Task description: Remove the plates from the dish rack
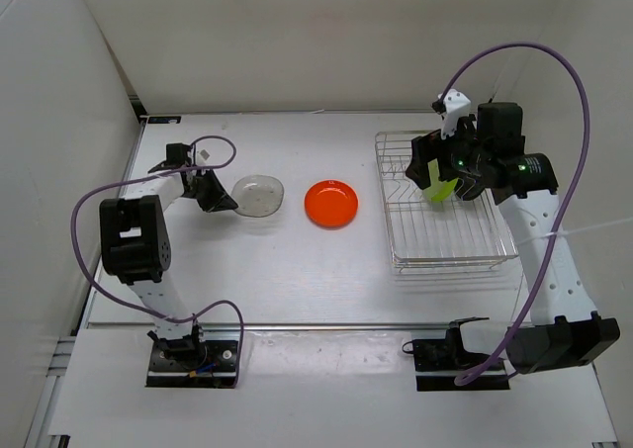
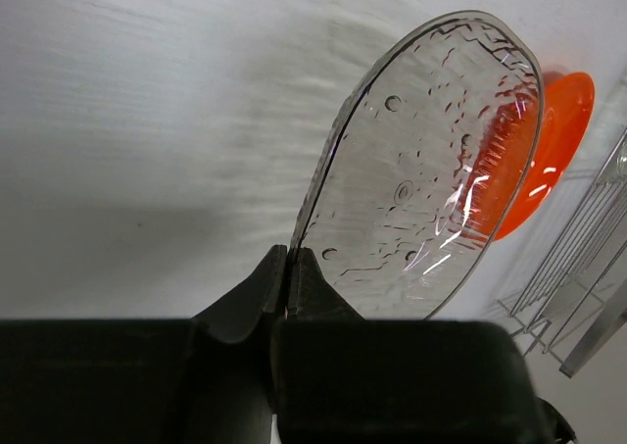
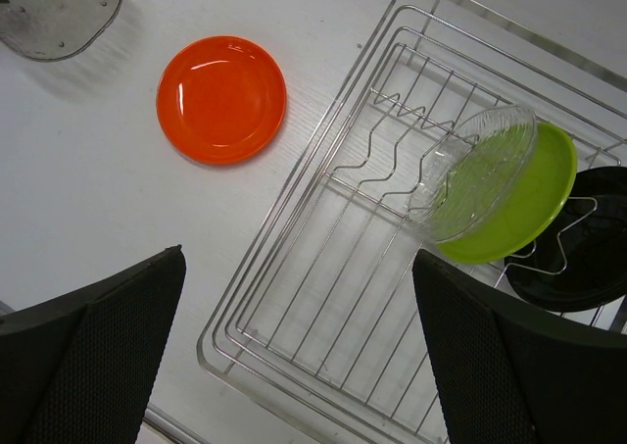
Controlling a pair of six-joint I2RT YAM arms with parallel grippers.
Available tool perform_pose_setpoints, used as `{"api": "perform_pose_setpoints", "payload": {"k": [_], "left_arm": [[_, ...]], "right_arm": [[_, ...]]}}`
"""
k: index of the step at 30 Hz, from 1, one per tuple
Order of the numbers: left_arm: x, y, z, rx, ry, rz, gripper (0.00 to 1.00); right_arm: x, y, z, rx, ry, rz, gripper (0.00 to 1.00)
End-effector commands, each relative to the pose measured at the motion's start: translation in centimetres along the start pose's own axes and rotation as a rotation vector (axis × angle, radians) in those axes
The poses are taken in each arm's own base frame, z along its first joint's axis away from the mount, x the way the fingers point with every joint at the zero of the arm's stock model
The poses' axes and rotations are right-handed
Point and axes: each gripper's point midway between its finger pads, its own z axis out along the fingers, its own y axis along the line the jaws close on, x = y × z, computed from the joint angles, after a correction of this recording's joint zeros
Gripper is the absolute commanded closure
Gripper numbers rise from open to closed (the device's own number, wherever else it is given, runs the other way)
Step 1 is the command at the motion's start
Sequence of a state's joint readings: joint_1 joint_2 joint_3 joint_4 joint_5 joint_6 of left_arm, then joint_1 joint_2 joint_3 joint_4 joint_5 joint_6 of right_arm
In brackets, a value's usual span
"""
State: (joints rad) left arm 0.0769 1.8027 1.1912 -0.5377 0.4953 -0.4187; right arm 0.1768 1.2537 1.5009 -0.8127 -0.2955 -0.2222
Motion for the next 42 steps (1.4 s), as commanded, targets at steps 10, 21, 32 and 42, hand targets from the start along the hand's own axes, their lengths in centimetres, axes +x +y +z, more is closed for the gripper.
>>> {"api": "perform_pose_setpoints", "payload": {"k": [10, 21, 32, 42], "left_arm": [[-2.5, 0.7, 1.2, 0.052, -0.087, -0.054, 0.89], [-1.0, 2.3, 2.4, 0.016, -0.054, -0.100, 0.89], [-0.3, 3.0, 3.9, 0.021, 0.022, -0.106, 0.84], [-0.7, 1.6, 1.5, 0.035, -0.033, -0.064, 0.41]], "right_arm": [[-0.5, -0.8, -0.5, 0.030, -0.031, -0.039, 0.00], [-0.3, -0.5, -0.6, 0.021, -0.033, -0.039, 0.00], [0.1, 0.0, -0.4, -0.011, -0.023, -0.051, 0.00], [-0.6, 0.6, -1.1, -0.035, -0.048, -0.059, 0.00]]}}
